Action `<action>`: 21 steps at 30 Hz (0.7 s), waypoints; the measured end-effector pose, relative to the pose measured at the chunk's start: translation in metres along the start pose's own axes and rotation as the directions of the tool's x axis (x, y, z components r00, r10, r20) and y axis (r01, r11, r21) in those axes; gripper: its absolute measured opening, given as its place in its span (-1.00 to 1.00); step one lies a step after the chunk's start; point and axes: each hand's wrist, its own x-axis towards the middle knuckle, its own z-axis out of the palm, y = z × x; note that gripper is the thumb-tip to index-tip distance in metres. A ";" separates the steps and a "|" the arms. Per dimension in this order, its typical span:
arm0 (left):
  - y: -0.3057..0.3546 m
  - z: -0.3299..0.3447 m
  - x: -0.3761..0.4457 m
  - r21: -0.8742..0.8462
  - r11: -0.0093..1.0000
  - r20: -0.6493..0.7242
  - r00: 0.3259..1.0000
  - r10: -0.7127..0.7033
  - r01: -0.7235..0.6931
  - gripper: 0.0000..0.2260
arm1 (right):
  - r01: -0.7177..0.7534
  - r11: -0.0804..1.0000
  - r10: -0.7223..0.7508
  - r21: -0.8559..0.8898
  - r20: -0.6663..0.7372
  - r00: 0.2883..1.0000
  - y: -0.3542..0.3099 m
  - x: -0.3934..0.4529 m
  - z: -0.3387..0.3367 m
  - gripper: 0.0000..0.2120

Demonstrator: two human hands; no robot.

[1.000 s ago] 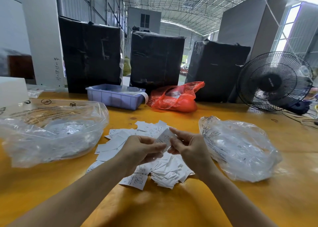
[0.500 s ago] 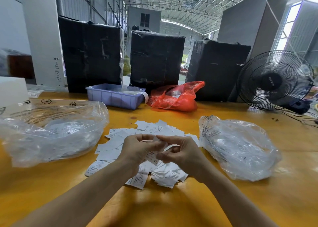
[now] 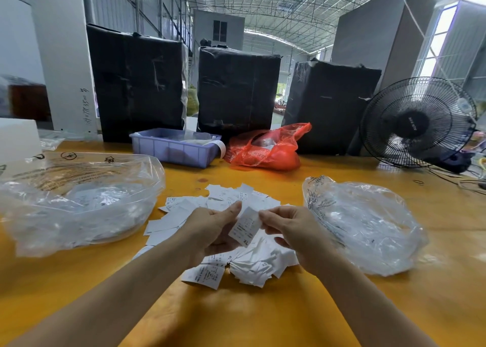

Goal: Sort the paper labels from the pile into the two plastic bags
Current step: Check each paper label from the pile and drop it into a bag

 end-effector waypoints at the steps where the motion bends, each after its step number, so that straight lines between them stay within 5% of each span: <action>1: 0.000 -0.001 0.000 -0.007 1.000 0.026 0.999 -0.031 0.031 -0.56 | -0.050 0.999 0.050 0.019 -0.004 0.999 0.000 0.000 0.000 -0.83; 5: 0.002 -0.002 -0.003 0.001 0.997 0.135 0.988 -0.071 0.071 -0.60 | -0.107 0.993 0.109 0.056 -0.029 0.994 0.000 0.001 -0.001 -0.80; 9: 0.000 -0.003 -0.002 0.041 0.999 0.087 0.996 -0.020 0.016 -0.79 | -0.009 1.000 0.009 -0.012 -0.003 1.000 -0.003 -0.002 0.001 -0.81; 11: 0.003 -0.002 -0.004 0.111 0.993 0.032 0.999 0.040 -0.043 -0.90 | 0.152 0.973 -0.164 -0.172 -0.059 0.985 -0.003 0.000 -0.001 -0.85; 14: 0.018 -0.014 -0.001 0.249 0.950 -0.084 0.973 0.213 -0.187 -0.99 | 0.288 0.718 -0.508 -0.634 -0.195 0.839 -0.002 0.008 -0.023 -0.87; 16: 0.032 -0.035 0.001 0.342 0.888 -0.192 0.902 0.386 -0.308 -0.96 | 0.181 0.580 -0.593 -0.795 -0.260 0.762 0.001 0.015 -0.051 -0.83; 18: 0.044 -0.064 0.005 0.546 0.755 -0.314 0.747 0.586 -0.363 -0.87 | -0.038 0.500 -0.515 -0.865 -0.333 0.790 0.009 0.021 -0.082 -0.80; 20: 0.053 -0.102 0.011 0.752 0.614 -0.382 0.601 0.702 -0.239 -0.83 | -0.253 0.410 -0.320 -0.876 -0.398 0.860 0.019 0.025 -0.106 -0.81; 21: 0.055 -0.123 0.015 0.805 0.579 -0.413 0.578 0.704 -0.129 -0.84 | -0.318 0.374 -0.242 -0.871 -0.423 0.873 0.023 0.024 -0.113 -0.89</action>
